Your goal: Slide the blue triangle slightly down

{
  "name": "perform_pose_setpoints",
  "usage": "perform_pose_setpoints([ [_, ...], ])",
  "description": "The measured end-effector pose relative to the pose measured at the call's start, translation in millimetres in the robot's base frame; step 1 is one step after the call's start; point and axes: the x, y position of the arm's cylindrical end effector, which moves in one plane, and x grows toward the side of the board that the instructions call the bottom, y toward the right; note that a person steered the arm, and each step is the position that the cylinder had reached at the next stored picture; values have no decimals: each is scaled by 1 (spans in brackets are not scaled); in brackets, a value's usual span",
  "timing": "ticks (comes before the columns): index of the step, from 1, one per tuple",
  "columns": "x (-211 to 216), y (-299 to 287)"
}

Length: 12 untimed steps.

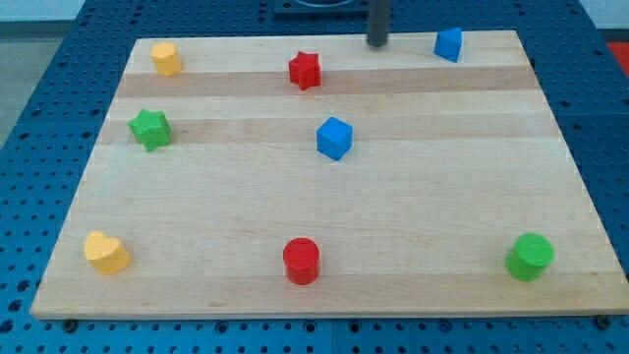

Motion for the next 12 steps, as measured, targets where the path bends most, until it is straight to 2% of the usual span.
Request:
perform_pose_setpoints([
  [1,-4,44],
  [4,-14,58],
  [9,1,125],
  [12,14,86],
])
